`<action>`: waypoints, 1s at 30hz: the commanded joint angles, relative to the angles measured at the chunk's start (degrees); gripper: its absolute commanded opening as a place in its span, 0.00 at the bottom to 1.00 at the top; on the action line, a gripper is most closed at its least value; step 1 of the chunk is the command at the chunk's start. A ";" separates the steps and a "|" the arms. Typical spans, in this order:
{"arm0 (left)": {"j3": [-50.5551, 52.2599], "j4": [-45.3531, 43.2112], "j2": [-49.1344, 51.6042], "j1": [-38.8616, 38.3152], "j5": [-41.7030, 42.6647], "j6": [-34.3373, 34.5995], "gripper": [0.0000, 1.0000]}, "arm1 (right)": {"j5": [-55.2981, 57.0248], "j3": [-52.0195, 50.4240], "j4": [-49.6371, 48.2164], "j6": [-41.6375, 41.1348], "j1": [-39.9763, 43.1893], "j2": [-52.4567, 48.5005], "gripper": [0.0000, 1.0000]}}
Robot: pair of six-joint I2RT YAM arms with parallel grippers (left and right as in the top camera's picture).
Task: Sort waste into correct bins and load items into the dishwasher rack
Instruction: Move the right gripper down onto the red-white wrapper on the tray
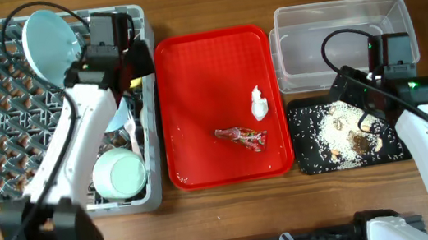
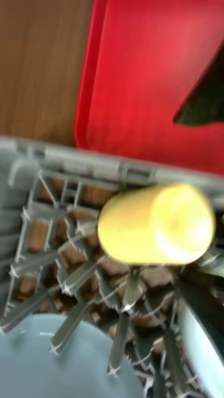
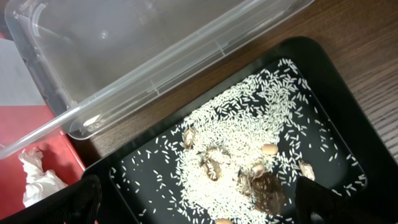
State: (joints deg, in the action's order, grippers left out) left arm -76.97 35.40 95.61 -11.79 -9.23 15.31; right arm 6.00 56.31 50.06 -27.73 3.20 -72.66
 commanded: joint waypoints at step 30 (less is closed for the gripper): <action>0.24 0.70 -11.30 23.96 3.63 3.80 1.00 | -10.21 0.39 -11.10 31.50 -48.52 -16.26 0.58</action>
State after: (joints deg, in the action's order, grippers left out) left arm -76.99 36.23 85.27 12.03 -6.04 18.39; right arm -11.49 56.42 40.82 -1.19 -40.91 -83.72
